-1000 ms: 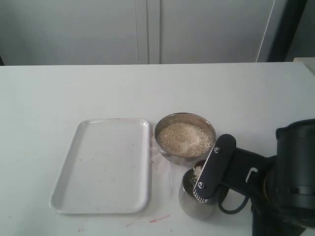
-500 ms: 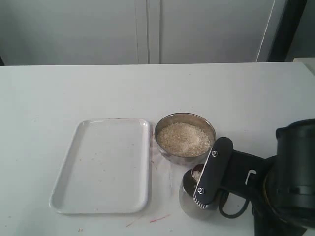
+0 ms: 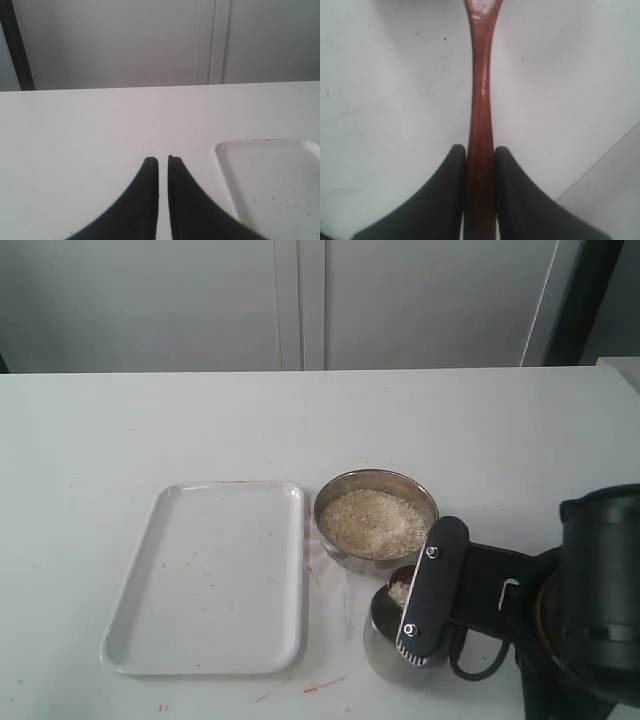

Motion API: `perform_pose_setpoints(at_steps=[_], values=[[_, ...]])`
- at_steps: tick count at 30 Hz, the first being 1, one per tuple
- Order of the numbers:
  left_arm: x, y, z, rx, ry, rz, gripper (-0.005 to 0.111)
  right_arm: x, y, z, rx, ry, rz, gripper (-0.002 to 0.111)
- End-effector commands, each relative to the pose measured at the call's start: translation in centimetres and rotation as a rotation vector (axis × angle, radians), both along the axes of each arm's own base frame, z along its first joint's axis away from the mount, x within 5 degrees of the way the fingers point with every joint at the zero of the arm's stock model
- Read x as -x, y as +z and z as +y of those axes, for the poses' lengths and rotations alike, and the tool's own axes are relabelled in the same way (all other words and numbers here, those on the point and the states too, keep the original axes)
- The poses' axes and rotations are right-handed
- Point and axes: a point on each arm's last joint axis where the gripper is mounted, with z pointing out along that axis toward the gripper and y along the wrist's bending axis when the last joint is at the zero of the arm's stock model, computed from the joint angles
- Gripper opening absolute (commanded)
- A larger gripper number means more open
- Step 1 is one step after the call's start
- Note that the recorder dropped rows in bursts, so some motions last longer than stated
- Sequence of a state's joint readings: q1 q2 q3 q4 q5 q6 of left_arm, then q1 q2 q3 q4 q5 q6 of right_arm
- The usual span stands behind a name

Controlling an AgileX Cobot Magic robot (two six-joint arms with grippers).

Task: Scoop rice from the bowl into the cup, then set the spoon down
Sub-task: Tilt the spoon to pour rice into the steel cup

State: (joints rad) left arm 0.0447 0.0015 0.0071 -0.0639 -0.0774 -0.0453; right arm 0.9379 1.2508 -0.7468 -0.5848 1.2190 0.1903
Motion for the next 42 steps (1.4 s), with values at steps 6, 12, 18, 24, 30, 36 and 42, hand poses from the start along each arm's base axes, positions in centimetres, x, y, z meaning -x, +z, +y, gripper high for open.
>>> perform_pose_setpoints(at_steps=[6,12,18,24,30,36,42], values=[[0.1,0.3,0.0,0.006,-0.001,-0.013,0.014,-0.5,0.4,-0.3,0.078,0.095,-0.034,0.0],[0.1,0.3,0.0,0.006,-0.001,-0.013,0.014,-0.5,0.4,-0.3,0.083,0.105,-0.03,0.0],[0.1,0.3,0.0,0.006,-0.001,-0.013,0.014,-0.5,0.4,-0.3,0.096,0.128,-0.023,0.0],[0.1,0.3,0.0,0.006,-0.001,-0.013,0.014,-0.6,0.6,-0.4,0.122,0.166,-0.03,0.0],[0.1,0.3,0.0,0.006,-0.001,-0.013,0.014,-0.4,1.9,-1.1,0.123,0.211,-0.089,0.0],[0.1,0.3,0.0,0.006,-0.001,-0.013,0.014,0.3,3.0,-1.9,0.071,0.221,-0.111,0.0],[0.1,0.3,0.0,0.006,-0.001,-0.013,0.014,0.1,3.0,-1.9,0.105,0.25,-0.121,0.0]])
